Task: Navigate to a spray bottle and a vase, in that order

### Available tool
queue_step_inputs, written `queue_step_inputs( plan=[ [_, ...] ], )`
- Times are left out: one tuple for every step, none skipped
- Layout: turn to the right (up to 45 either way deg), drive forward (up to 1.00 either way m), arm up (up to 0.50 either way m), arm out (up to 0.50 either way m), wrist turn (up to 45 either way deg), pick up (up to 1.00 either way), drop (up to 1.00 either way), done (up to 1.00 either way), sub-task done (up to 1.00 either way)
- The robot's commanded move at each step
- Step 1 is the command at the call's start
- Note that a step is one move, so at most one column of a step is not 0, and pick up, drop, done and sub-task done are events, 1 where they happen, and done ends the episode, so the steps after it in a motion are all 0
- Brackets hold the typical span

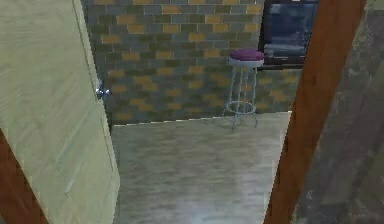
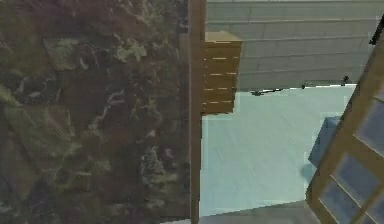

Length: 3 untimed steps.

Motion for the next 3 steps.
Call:
queue_step_inputs(
  plan=[
    [0.0, 0.9, 0.0, 0.0, 0.0, 0.0, 0.0, 0.0, 0.0],
    [45.0, 0.0, 0.0, 0.0, 0.0, 0.0, 0.0, 0.0, 0.0],
    [9.0, 0.0, 0.0, 0.0, 0.0, 0.0, 0.0, 0.0, 0.0]
  ],
)
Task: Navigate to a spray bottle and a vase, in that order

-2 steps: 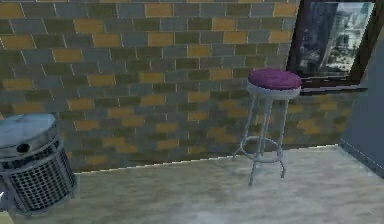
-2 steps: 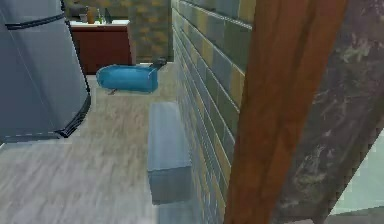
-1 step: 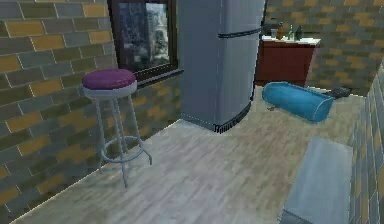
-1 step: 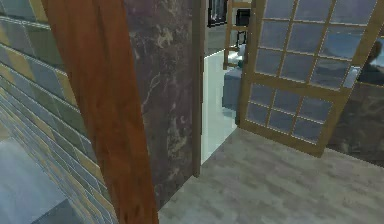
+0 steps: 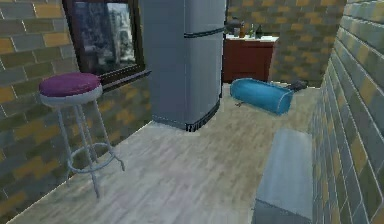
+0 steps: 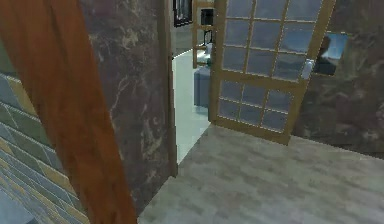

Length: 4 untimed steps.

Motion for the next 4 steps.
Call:
queue_step_inputs(
  plan=[
    [0.0, 1.0, 0.0, 0.0, 0.0, 0.0, 0.0, 0.0, 0.0],
    [21.0, 0.0, 0.0, 0.0, 0.0, 0.0, 0.0, 0.0, 0.0],
    [0.0, 1.0, 0.0, 0.0, 0.0, 0.0, 0.0, 0.0, 0.0],
    [3.0, 0.0, 0.0, 0.0, 0.0, 0.0, 0.0, 0.0, 0.0]
  ],
)
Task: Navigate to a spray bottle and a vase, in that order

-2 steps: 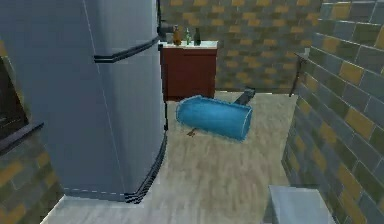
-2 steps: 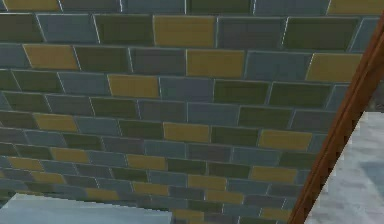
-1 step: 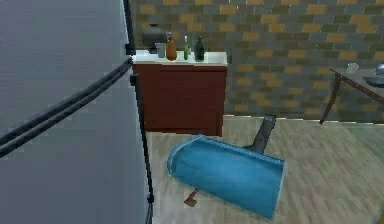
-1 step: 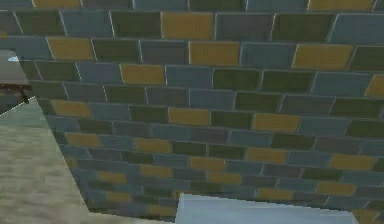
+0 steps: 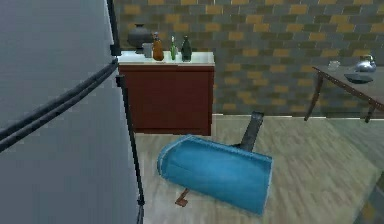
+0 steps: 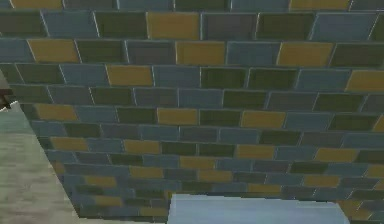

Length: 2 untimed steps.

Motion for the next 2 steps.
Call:
queue_step_inputs(
  plan=[
    [0.0, 1.0, 0.0, 0.0, 0.0, 0.0, 0.0, 0.0, 0.0],
    [6.0, 0.0, 0.0, 0.0, 0.0, 0.0, 0.0, 0.0, 0.0]
  ],
)
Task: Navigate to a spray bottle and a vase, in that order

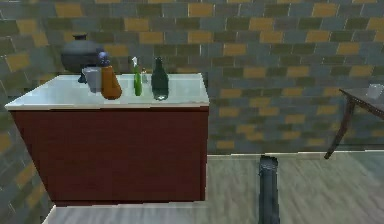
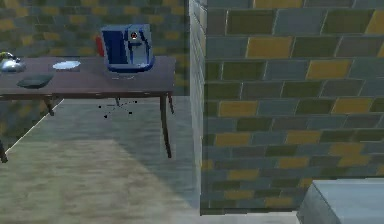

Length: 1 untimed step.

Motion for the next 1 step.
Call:
queue_step_inputs(
  plan=[
    [0.0, 0.2, 0.0, 0.0, 0.0, 0.0, 0.0, 0.0, 0.0]
  ],
)
